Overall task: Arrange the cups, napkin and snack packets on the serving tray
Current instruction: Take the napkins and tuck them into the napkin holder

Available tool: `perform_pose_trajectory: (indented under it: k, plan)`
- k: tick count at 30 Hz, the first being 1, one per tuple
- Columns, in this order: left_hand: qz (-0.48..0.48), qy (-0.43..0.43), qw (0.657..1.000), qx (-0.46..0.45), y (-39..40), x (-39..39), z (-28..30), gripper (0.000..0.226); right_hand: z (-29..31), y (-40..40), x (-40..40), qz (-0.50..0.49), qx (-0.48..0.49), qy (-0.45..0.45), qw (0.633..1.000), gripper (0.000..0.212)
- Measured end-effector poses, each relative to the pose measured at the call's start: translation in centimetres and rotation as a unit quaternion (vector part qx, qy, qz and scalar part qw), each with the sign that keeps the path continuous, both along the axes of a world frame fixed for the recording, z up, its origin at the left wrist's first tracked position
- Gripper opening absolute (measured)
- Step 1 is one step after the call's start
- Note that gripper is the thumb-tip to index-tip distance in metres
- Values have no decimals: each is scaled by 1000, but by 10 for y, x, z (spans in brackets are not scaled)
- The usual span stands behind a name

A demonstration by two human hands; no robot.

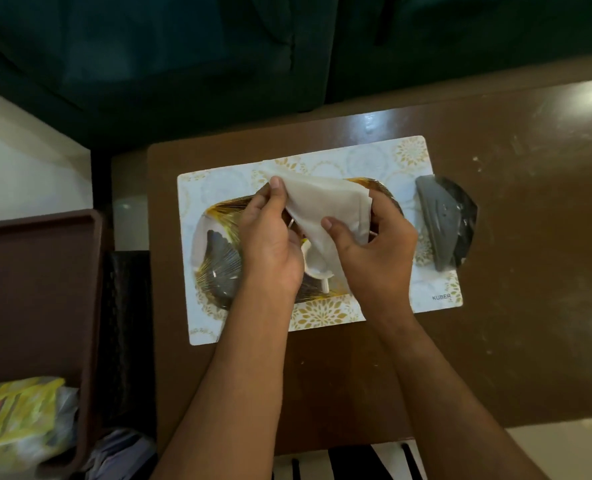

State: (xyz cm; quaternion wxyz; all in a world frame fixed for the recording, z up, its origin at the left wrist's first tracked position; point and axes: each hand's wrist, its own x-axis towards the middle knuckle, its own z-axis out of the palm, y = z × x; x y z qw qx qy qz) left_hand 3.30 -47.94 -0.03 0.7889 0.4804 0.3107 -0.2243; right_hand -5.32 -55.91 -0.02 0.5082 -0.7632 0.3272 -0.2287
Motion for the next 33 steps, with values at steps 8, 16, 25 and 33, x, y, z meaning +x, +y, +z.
perform_pose_trajectory:
  k: [8,16,25,33]
  plan:
    - [-115,-30,993,-11,-67,-24,3,18,0,-52,-25,-128,-65,-11,990,21]
    - [-213,-18,974,70,-106,-57,-11,20,3,-97,-51,-224,-191,25,955,13]
    - [-307,-74,934,167,-135,-82,-26,27,-13,-114,-59,-164,-205,96,960,17]
    - [-347,-150,901,212,-143,-85,-29,29,-24,-118,-56,-181,-204,78,959,15]
